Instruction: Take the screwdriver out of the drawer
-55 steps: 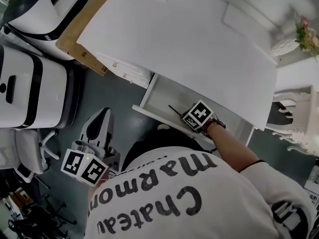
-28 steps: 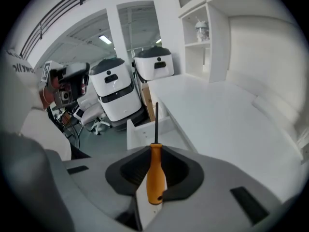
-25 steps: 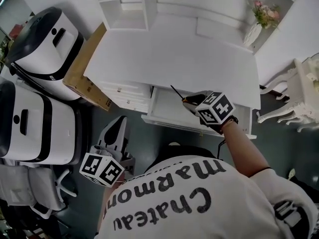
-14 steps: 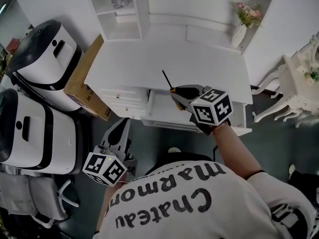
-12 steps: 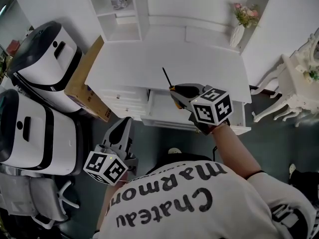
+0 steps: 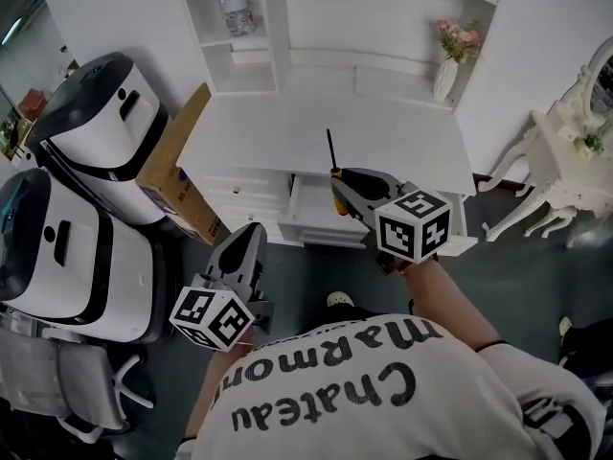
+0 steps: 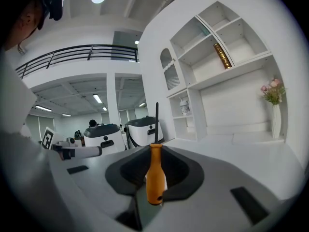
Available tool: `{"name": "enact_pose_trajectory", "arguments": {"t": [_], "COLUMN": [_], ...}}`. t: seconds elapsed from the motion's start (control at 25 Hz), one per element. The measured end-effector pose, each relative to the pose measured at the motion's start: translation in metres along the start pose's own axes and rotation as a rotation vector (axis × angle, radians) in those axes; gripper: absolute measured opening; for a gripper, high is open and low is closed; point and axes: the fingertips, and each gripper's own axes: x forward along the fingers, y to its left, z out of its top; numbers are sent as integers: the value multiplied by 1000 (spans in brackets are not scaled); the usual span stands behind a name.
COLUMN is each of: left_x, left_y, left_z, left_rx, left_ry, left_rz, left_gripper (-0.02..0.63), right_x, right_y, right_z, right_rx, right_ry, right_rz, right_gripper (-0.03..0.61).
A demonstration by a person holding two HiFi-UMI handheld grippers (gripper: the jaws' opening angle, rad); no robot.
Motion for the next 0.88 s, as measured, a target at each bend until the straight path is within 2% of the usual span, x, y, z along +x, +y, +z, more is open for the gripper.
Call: {"name": "enact_pose_trajectory", "arguments": {"t": [0.16, 0.32, 0.48, 0.64, 0.88], "left_x": [-15, -31, -46, -56, -70], "left_y": [-8, -12, -12, -13, -11], "left_z": [6, 3, -8, -15, -34], "left_rx": [20, 66, 26, 8, -14], "left_ry": [-16, -15, -14, -14, 26], "left_rz": [6, 46, 62, 75, 105], "left_gripper": [23, 23, 23, 23, 23], "right_x": [-17, -31, -41, -45, -47], "right_y": [20, 34, 45, 52, 59], "right_z": [2, -7, -21, -32, -52], "right_rx": [42, 56, 75, 39, 55], "right_ry": [-40, -54, -66, -40, -7], "right_rz": [2, 2, 17, 15, 18], "right_gripper": [83, 83, 83, 83, 83]}}
